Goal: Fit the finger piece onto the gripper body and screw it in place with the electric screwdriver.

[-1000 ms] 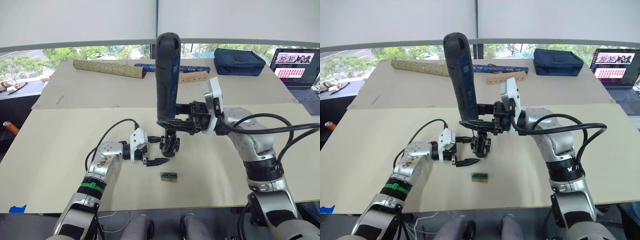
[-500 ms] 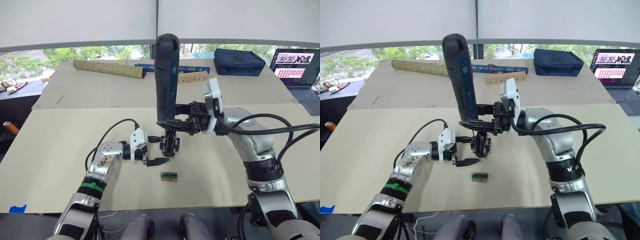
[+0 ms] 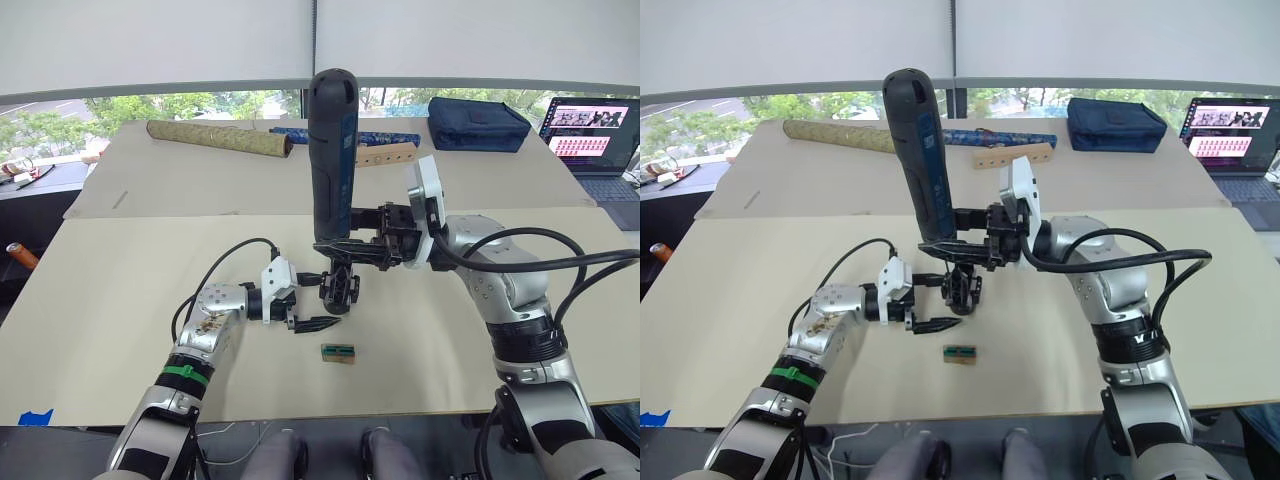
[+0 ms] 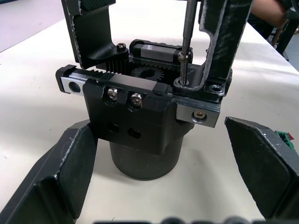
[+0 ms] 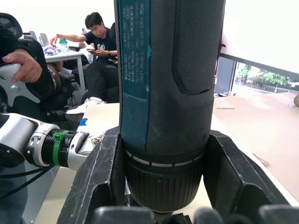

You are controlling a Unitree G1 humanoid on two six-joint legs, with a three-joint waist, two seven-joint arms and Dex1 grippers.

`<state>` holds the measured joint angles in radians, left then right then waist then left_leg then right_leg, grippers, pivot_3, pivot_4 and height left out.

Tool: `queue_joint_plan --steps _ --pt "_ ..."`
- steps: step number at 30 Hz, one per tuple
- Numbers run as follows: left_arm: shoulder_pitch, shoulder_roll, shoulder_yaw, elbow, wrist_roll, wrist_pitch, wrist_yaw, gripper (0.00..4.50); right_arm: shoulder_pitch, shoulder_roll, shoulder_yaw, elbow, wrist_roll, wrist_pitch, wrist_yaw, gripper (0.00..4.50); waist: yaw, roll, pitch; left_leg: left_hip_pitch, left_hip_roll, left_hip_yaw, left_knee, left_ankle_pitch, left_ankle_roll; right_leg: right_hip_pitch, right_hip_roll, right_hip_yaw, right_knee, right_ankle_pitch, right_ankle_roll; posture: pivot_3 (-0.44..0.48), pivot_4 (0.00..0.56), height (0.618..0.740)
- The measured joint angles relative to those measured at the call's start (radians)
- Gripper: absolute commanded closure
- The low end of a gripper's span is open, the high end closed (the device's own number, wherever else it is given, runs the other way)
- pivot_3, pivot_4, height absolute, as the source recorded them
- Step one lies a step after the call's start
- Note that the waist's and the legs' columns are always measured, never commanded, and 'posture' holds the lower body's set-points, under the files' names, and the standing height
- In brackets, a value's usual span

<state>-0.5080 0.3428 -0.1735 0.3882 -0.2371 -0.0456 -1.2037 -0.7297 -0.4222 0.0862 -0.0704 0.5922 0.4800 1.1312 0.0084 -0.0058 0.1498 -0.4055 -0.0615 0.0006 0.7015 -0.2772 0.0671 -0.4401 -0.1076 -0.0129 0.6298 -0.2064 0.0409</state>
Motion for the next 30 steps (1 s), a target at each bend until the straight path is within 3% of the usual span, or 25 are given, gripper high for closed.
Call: queue_joint_plan --steps 30 --pt "0.004 -0.005 0.0 -0.005 0.0 0.002 0.014 0.0 0.01 0.013 0.0 -0.009 0.0 0.0 0.0 2.6 0.0 0.0 0.0 0.0 0.0 0.0 0.0 0.0 0.0 0.0 0.0 0.0 0.0 0.0 0.0 0.0 0.15 0.74"
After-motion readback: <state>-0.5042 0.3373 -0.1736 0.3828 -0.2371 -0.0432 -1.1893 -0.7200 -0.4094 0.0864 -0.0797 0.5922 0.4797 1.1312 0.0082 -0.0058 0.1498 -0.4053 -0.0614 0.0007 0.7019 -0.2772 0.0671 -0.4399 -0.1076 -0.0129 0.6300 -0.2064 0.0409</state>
